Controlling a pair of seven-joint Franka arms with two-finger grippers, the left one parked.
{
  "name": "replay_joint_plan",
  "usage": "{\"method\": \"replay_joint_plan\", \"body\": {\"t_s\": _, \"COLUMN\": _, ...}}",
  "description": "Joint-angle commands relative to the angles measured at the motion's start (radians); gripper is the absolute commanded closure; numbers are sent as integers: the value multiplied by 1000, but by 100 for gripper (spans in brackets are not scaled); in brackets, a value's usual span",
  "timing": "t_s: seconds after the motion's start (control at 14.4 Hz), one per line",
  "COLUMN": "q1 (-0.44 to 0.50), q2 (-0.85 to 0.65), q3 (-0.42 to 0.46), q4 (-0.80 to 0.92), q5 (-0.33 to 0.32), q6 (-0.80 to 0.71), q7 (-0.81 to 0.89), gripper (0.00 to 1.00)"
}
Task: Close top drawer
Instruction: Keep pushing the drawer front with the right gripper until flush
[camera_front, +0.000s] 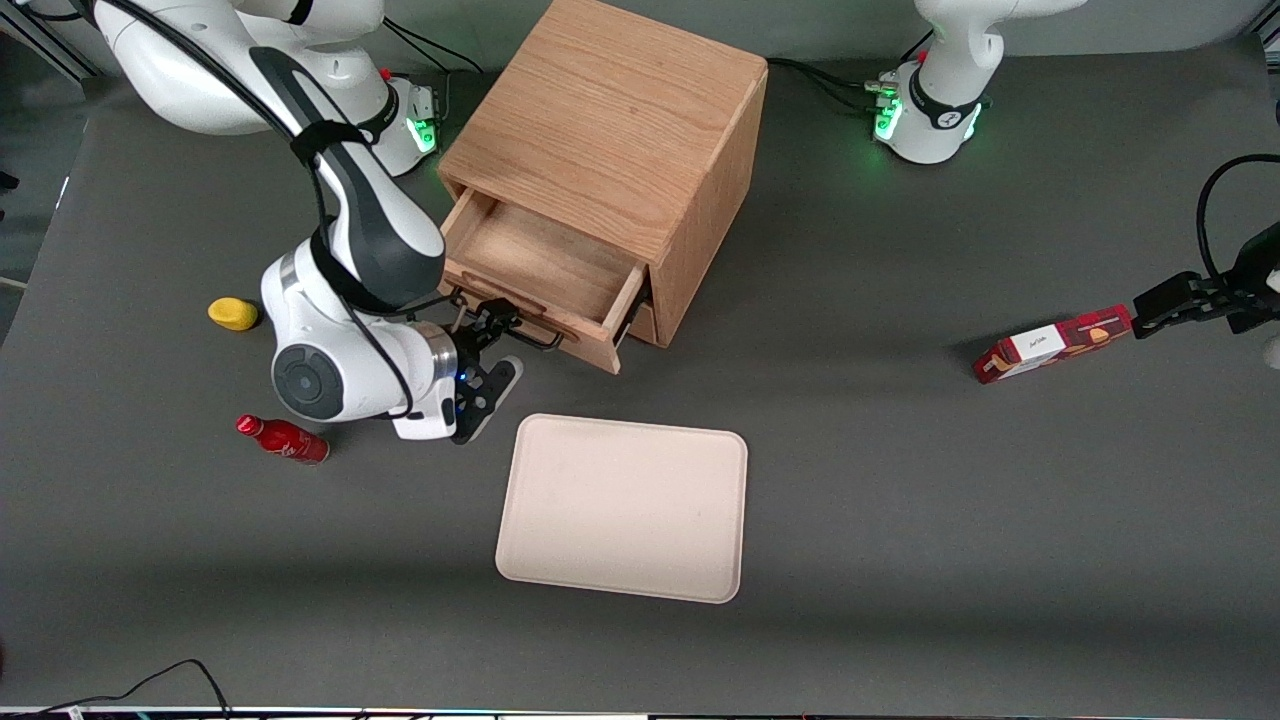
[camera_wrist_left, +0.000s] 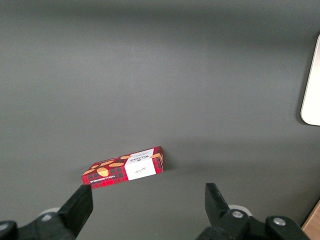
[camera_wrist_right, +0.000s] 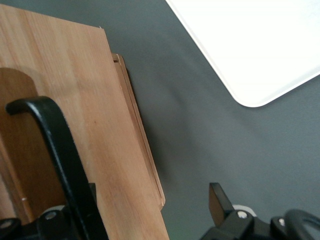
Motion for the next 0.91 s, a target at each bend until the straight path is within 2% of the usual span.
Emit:
{"method": "replay_joint_plan", "body": {"t_s": 0.0, "q1": -2, "q2": -94, "q3": 27, "q4": -146, "q5": 5, "q6": 75, "q7": 28, "gripper": 0}}
{"method": "replay_joint_plan", "body": {"t_s": 0.84, "q1": -2, "q2": -151, "q3": 109, "q4": -218, "q5": 5, "q6": 78, "q7": 154, "gripper": 0}}
